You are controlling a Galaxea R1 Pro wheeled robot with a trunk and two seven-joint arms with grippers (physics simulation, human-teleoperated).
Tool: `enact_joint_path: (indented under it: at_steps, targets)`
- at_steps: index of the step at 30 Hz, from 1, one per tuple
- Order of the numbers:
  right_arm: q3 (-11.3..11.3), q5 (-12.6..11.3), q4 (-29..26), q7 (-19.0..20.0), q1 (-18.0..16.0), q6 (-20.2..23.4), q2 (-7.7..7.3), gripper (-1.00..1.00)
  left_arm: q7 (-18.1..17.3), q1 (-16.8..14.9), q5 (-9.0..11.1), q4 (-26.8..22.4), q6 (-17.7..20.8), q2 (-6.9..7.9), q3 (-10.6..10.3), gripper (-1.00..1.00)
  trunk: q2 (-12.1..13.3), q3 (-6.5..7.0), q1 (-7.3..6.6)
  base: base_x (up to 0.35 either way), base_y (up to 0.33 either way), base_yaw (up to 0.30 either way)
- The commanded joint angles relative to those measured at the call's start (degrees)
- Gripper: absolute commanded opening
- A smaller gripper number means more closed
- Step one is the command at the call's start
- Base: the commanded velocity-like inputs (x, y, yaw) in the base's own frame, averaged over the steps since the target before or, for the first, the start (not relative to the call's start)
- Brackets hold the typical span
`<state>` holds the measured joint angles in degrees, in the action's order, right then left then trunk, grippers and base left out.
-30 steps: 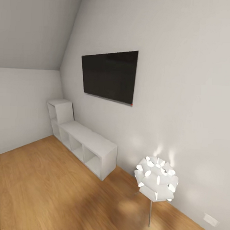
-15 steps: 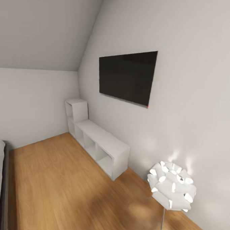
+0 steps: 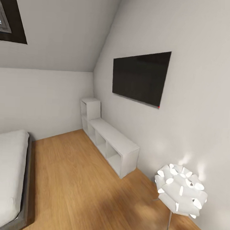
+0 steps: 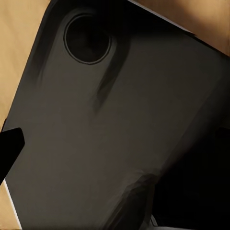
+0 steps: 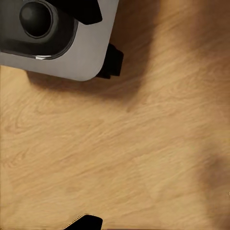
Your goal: Attach the digital camera to the camera tripod in the bedroom.
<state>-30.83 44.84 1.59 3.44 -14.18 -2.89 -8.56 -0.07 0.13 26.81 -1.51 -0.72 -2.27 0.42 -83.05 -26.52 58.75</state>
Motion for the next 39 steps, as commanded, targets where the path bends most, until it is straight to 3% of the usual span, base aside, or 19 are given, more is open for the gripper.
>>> enact_joint_path:
  at_steps: [1, 18, 39]
  targets:
    - [-0.46, 0.32, 0.17, 0.08, -0.06, -0.28, -0.05, 1.00, -0.01, 0.02, 0.26, -0.07, -0.07, -0.01, 0.02, 1.00, -0.03, -0.05, -0.02, -0.185, -0.216, 0.277]
    - [-0.41, 0.34, 0.17, 0.08, -0.06, -0.28, -0.05, 1.00, 0.05, -0.02, 0.55, -0.07, -0.07, 0.03, 0.17, 1.00, -0.03, -0.05, -0.02, -0.175, -0.203, 0.277]
    - [-0.44, 0.34, 0.17, 0.08, -0.06, -0.28, -0.05, 1.00, 0.07, 0.01, 0.76, -0.07, -0.07, 0.16, 0.29, 1.00, -0.03, -0.05, -0.02, -0.009, -0.009, 0.277]
